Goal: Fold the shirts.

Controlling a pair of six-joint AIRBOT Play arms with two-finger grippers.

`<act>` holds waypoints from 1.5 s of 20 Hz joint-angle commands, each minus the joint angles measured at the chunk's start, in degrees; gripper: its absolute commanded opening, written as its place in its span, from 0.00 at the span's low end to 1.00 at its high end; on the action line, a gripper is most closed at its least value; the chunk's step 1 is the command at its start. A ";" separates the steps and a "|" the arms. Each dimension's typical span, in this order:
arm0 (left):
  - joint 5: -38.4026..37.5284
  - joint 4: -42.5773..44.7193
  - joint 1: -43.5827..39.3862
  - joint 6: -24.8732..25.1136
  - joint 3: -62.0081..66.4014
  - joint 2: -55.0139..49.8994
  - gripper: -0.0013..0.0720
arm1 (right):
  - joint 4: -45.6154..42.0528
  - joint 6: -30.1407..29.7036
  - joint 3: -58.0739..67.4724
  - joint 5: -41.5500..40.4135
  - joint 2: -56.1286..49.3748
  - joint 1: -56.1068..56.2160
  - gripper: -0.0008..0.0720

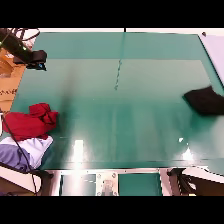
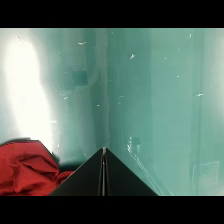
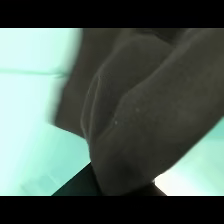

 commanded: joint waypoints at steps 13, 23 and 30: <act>0.76 -1.90 0.04 0.52 -0.02 0.02 0.05 | -28.33 13.14 -3.34 16.44 1.55 -18.18 0.29; 4.68 -6.97 -5.09 0.00 -16.33 11.80 0.05 | -7.10 3.56 -3.61 6.88 9.33 29.99 0.04; 14.05 -7.15 -11.45 -1.07 -51.36 31.30 0.05 | -8.55 4.20 -17.00 -2.95 11.87 62.93 0.04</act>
